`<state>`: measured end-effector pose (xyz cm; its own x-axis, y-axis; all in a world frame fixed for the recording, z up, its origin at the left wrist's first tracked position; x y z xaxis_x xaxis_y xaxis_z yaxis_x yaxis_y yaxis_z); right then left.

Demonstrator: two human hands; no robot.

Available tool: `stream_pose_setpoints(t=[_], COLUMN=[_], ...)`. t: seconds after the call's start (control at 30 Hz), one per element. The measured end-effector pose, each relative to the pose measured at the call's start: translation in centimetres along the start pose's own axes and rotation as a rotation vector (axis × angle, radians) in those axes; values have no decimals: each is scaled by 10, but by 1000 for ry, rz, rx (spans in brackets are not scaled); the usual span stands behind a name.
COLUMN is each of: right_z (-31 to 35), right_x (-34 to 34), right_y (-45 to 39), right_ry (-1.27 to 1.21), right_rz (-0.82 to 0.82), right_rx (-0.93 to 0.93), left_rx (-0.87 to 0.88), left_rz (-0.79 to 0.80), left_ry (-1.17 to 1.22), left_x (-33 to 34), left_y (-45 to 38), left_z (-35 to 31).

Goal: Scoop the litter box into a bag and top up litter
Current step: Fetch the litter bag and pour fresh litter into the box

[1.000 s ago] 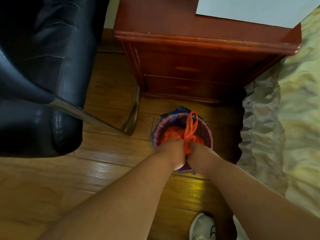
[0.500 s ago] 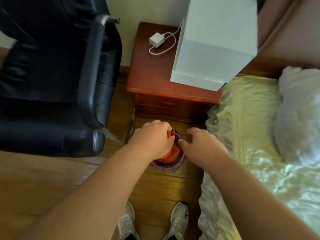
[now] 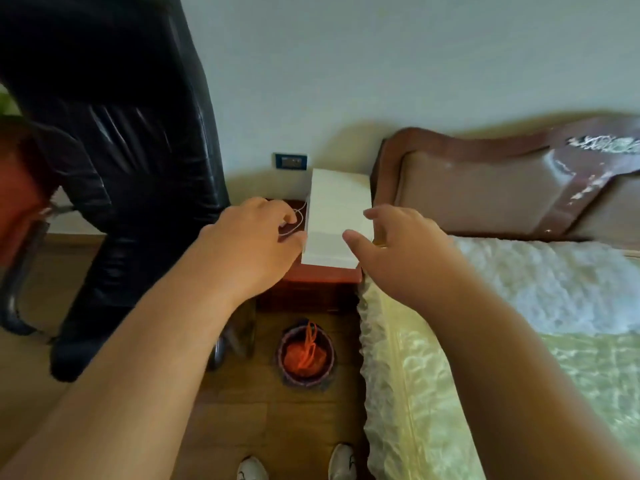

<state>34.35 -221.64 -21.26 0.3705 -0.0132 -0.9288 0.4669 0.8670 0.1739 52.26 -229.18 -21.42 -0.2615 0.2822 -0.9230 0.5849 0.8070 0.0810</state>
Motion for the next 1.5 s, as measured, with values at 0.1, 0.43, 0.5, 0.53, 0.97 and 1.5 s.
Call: stream_pose_setpoints(t=[0.1,0.43,0.5,0.53,0.97,1.5], right_z=[14,72,86,93,191,272], right_x=[-54,-135,-133,-131,-109,-33], right_y=[31,101,110,113,111,192], right_ry=[16,18,-3,-11,-2,162], right_rz=[-50,-177,-164,-156,-14,315], right_rx=[12,-85,-112,-127,-486,-1214], left_rx=[46,117,113,110,-255,-1049], left_rz=[-66,-198,-215,-223,-326,-503], left_ry=[-24,-97,-101,-107,-182,-105], left_x=[-64,-163,-171,-175,-204,-153], left_y=[26,99,110,115,197,385], left_z=[-22,-39,-33,-29,35,13])
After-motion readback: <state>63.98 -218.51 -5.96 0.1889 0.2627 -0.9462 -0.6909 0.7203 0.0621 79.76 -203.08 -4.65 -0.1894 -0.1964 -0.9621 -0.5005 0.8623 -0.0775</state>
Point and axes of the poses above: each hand's wrist, its own y-axis away from the middle knuckle, its own x-axis out of the palm, z = x × y, the point moved 6 cm from there along -y, towards the middle knuckle, and after that the axes turned 9 degrees about x, right-handed, at the moved point
